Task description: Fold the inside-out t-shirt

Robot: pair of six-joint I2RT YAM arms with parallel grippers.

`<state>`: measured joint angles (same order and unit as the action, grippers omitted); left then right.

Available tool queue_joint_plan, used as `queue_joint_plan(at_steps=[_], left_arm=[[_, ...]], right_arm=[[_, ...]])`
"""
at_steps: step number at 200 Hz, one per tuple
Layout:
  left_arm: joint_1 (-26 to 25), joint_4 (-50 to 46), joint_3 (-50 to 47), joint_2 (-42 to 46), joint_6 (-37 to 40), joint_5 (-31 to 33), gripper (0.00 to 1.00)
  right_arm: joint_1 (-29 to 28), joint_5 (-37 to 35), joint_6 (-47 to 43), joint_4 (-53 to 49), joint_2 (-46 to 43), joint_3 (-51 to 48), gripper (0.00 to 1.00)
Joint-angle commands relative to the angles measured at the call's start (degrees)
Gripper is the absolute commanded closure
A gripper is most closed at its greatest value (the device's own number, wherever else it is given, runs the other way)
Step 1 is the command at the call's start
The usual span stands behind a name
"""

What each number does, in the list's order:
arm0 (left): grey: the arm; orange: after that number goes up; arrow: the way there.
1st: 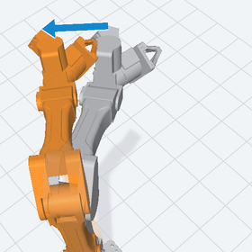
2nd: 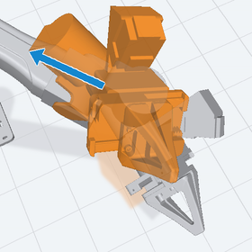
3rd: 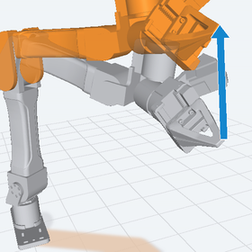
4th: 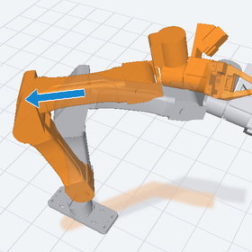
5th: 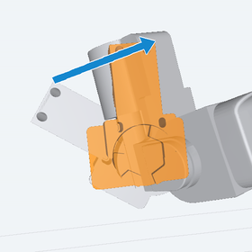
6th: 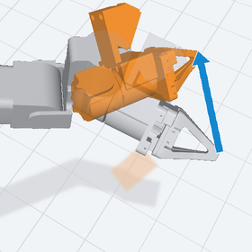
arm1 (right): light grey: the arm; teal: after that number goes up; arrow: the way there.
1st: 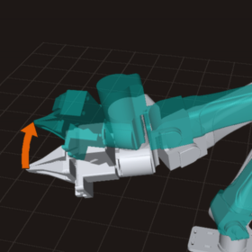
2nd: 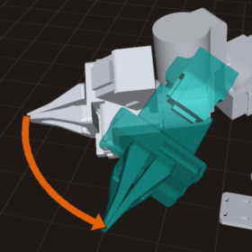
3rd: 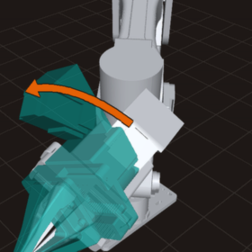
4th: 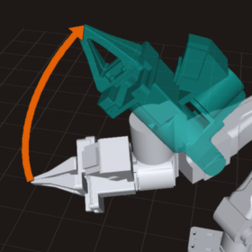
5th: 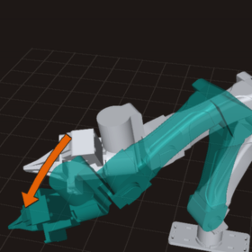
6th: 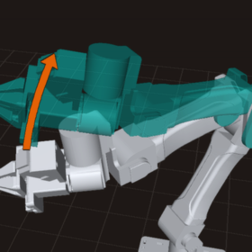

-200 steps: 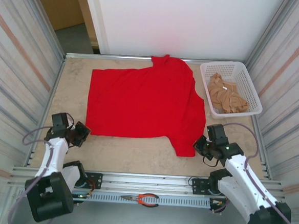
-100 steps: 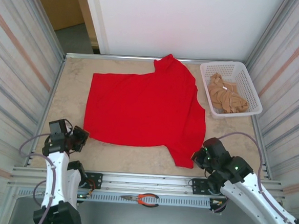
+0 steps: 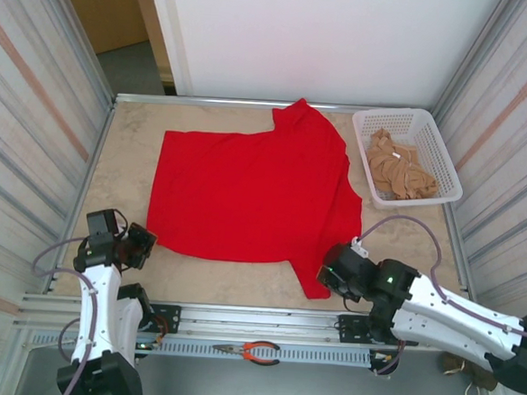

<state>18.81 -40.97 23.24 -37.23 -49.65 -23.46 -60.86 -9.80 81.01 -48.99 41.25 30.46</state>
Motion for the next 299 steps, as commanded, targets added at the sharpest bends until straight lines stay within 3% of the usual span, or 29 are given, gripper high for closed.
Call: queue_joint_plan(at_steps=[1, 15, 42, 61, 80, 125, 195, 218, 251, 299], left_arm=[[0.6, 0.5, 1.8, -0.3, -0.3, 0.3, 1.0], [0.5, 0.5, 2.0, -0.3, -0.2, 0.2, 1.0], [0.6, 0.7, 2.1, -0.3, 0.0, 0.2, 1.0], [0.6, 0.9, 2.1, -0.4, 0.3, 0.2, 1.0], [0.6, 1.1, 2.1, -0.5, 0.4, 0.0, 1.0], [0.7, 1.9, 1.8, -0.8, 0.3, -0.5, 1.0], [0.7, 2.7, 1.2, -1.1, 0.6, -0.7, 1.0], [0.7, 2.7, 1.2, -1.4, 0.6, -0.7, 1.0], [0.8, 2.7, 1.0, -1.3, 0.6, -0.7, 1.0], [0.7, 2.6, 1.1, -1.6, 1.0, -0.4, 1.0]], right_arm=[[2.5, -5.4, 0.4, -3.6, -2.1, -0.1, 0.29], [11.1, -4.5, -5.3, -5.6, -6.3, 0.0, 0.27], [36.8, 7.5, -20.8, -2.7, -11.1, -1.2, 0.29], [52.8, 18.2, -28.9, 3.7, -7.0, -2.1, 0.31], [60.2, 22.5, -33.9, 10.9, 0.6, -1.6, 0.34], [60.6, 21.7, -41.0, 20.9, 20.0, 3.9, 0.38], [58.0, 16.8, -41.7, 28.6, 38.0, 8.8, 0.44], [57.6, 15.3, -42.1, 28.1, 42.7, 11.1, 0.59], [58.4, 14.7, -41.6, 26.5, 42.9, 10.5, 1.0], [60.0, 12.5, -36.4, 21.2, 32.1, 4.9, 1.0]])
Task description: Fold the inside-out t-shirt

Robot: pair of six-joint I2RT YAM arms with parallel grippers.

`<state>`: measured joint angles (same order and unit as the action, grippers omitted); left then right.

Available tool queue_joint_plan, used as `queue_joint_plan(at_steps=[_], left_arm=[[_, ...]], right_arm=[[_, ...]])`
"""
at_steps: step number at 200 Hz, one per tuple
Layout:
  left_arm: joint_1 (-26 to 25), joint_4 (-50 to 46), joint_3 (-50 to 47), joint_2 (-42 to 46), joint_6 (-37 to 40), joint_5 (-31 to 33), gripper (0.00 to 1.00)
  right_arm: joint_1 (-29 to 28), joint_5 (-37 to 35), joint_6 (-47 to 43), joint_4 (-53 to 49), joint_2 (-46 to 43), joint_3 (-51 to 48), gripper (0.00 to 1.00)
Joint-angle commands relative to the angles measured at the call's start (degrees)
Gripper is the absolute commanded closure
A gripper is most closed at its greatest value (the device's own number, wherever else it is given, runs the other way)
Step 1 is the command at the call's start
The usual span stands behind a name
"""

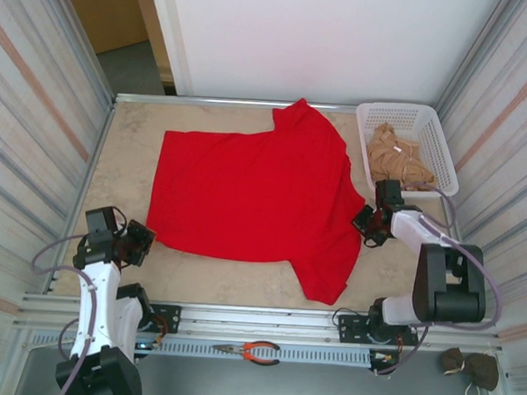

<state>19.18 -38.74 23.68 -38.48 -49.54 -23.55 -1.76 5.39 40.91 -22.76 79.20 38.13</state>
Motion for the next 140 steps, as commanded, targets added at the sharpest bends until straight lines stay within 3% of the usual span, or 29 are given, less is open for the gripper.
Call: queue_joint_plan(at_steps=[1, 41, 54, 64, 97, 140], left_arm=[[0.3, 0.4, 0.7, -0.4, 0.8, -0.3, 1.0], [0.4, 1.0, 0.6, -0.9, 0.8, -0.5, 1.0], [0.3, 1.3, 0.6, -1.1, 0.6, -0.7, 1.0], [0.4, 1.6, 0.6, -1.2, 0.6, -0.8, 1.0], [0.3, 2.8, 0.5, -2.0, 0.5, -0.6, 1.0], [0.4, 4.7, 0.6, -3.4, 0.2, -1.0, 1.0]], right_arm=[[1.0, -2.7, 3.9, -5.2, -6.0, -2.9, 1.0], [1.9, -1.5, 7.1, -4.9, -9.3, -6.3, 1.0], [2.0, 0.3, 5.9, -5.5, -9.0, -5.4, 0.57], [1.6, 1.4, 4.9, -7.0, -10.0, -4.3, 0.46], [-4.2, 2.2, 4.8, -15.5, -20.4, -3.2, 0.43], [-18.8, -1.9, 12.0, -29.2, -33.2, -5.3, 0.42]])
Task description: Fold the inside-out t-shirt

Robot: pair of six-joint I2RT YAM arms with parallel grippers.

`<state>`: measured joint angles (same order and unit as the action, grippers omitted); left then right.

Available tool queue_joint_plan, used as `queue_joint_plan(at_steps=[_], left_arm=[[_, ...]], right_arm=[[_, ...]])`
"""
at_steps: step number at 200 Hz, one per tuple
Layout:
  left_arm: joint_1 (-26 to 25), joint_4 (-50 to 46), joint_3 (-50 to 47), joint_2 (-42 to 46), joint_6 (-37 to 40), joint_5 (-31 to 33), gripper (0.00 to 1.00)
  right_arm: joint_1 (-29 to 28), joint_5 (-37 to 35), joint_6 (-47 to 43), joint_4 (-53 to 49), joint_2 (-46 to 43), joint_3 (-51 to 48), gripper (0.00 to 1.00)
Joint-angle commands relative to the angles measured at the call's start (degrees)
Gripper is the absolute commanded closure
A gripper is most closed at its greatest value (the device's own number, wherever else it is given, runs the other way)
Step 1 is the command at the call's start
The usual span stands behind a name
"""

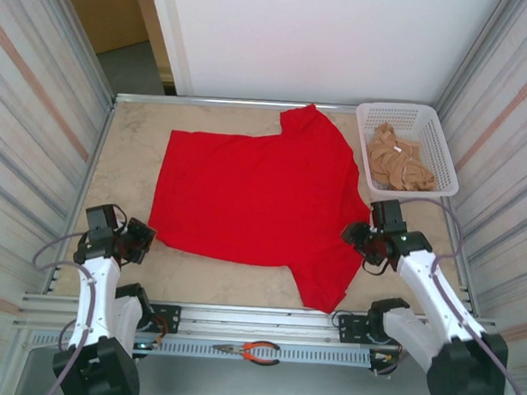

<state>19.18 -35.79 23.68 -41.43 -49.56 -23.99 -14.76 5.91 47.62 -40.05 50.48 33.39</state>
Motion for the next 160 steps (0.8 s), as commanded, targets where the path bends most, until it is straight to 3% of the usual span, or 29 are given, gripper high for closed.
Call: queue_joint_plan(at_steps=[1, 60, 123, 145, 160], left_arm=[[0.5, 1.8, 0.6, -0.5, 0.3, -0.6, 1.0], [0.4, 3.4, -0.2, -1.3, -0.2, -1.3, 1.0], [0.4, 3.2, -0.2, -1.2, -0.2, -1.5, 1.0], [0.4, 2.6, -0.3, -0.5, 0.0, -1.4, 1.0], [0.4, 2.2, -0.3, -0.2, 0.1, -1.2, 1.0]], right_arm=[[-6.0, -2.6, 5.6, -12.2, -4.6, -0.7, 0.42], [-19.4, -2.0, 18.9, -21.0, -14.1, -5.8, 0.34], [-35.0, -1.7, 27.6, -13.8, -4.1, -6.9, 0.37], [-38.3, -2.3, 29.1, -8.7, 0.6, -7.6, 0.42], [-39.3, -2.9, 29.0, -6.2, 2.8, -7.8, 0.59]])
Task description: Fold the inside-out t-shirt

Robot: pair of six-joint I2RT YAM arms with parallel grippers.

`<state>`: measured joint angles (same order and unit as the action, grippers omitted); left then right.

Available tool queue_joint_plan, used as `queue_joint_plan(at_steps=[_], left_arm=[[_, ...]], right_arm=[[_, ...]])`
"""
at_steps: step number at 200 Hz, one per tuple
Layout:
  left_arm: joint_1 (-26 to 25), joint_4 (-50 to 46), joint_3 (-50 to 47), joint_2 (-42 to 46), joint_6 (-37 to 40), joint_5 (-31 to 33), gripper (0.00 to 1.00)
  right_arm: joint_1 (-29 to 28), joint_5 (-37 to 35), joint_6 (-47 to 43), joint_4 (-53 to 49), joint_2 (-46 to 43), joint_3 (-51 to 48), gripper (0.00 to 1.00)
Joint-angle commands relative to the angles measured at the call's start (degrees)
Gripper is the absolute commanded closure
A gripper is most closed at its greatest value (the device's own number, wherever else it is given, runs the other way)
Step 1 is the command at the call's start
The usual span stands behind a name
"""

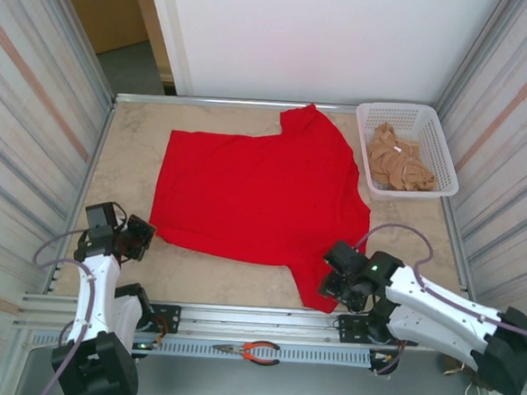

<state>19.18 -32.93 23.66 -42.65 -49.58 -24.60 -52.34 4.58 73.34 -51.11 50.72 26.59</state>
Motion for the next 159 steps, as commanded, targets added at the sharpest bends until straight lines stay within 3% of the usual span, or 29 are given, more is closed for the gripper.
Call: queue_joint_plan(at_steps=[1, 24, 54, 79, 126, 159], left_arm=[[0.4, -0.7, -0.3, 1.0, 0.2, -0.6, 1.0], [0.4, -1.2, -0.2, 1.1, 0.5, -0.6, 1.0], [0.6, -2.1, 0.5, 1.2, 1.6, -0.3, 1.0], [1.5, -2.6, 1.8, 0.8, 3.0, 0.0, 1.0], [2.3, -2.6, 5.9, -3.1, 6.8, 0.9, 1.0], [2.3, -1.3, 7.9, -6.5, 8.7, 0.7, 1.0]], right_arm=[[-1.8, -1.6, 3.2, 5.1, 2.7, -1.0, 0.6], [-1.7, -3.3, 1.1, 4.9, 2.6, 0.9, 1.0], [0.0, -8.2, -3.8, -1.1, -2.7, 8.3, 1.0], [5.8, -8.5, -9.9, -5.4, -6.8, 14.0, 1.0], [19.4, -2.8, -18.8, -4.9, -9.1, 18.5, 1.0], [25.9, 1.2, -21.7, -1.2, -8.3, 19.5, 1.0]])
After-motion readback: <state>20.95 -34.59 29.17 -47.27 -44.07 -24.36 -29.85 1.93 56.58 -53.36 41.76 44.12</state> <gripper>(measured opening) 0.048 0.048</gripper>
